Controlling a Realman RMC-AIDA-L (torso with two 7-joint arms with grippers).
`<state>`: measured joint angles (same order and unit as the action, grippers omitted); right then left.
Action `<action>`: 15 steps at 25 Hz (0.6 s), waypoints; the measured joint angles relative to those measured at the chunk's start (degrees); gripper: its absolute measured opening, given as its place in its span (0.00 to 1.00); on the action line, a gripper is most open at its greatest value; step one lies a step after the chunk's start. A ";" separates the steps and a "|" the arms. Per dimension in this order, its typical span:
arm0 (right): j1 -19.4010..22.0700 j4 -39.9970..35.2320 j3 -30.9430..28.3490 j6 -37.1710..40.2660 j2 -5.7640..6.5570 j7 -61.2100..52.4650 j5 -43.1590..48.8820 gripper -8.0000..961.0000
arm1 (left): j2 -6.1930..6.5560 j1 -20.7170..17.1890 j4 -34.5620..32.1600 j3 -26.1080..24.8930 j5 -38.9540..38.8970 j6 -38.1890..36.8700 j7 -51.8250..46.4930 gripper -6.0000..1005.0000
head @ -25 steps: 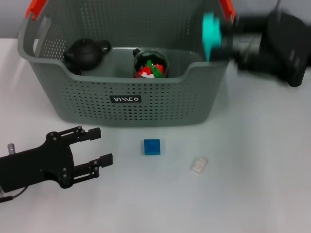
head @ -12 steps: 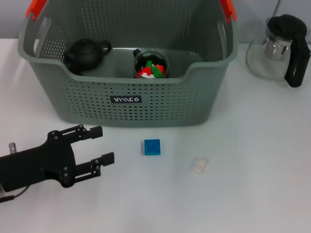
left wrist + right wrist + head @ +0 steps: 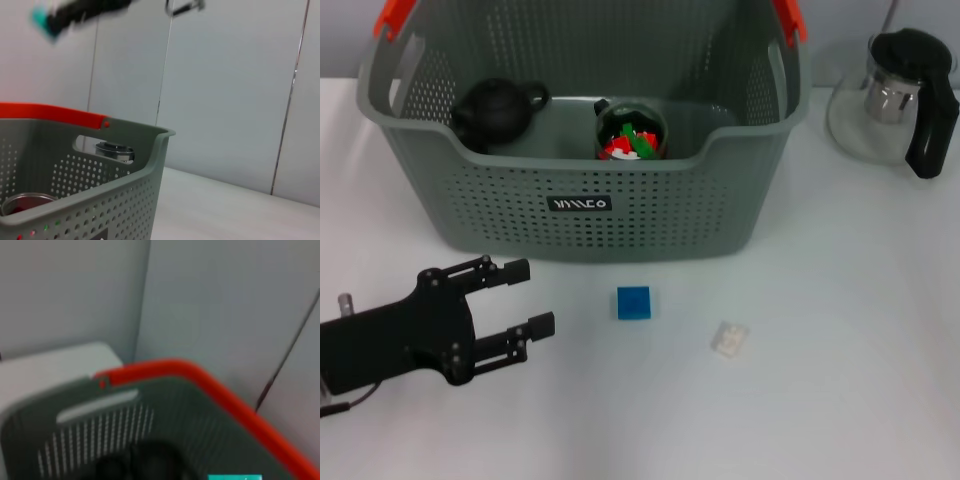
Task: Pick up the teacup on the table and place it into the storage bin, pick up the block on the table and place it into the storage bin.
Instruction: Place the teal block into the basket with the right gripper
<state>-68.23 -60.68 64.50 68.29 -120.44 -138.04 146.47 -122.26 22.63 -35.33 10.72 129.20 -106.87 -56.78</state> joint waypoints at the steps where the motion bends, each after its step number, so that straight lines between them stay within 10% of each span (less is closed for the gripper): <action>1: -0.97 2.44 1.05 -1.06 0.06 -0.22 0.79 0.45 | 0.00 -0.02 0.00 0.00 0.00 0.02 0.00 0.69; 15: -7.55 24.76 6.59 -11.97 -0.24 -0.53 5.55 0.45 | -0.18 -0.17 0.61 0.00 -0.04 1.58 0.00 0.69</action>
<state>-75.78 -35.92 71.09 56.32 -120.68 -138.58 152.02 -122.43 22.46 -34.72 10.72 129.15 -105.29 -56.78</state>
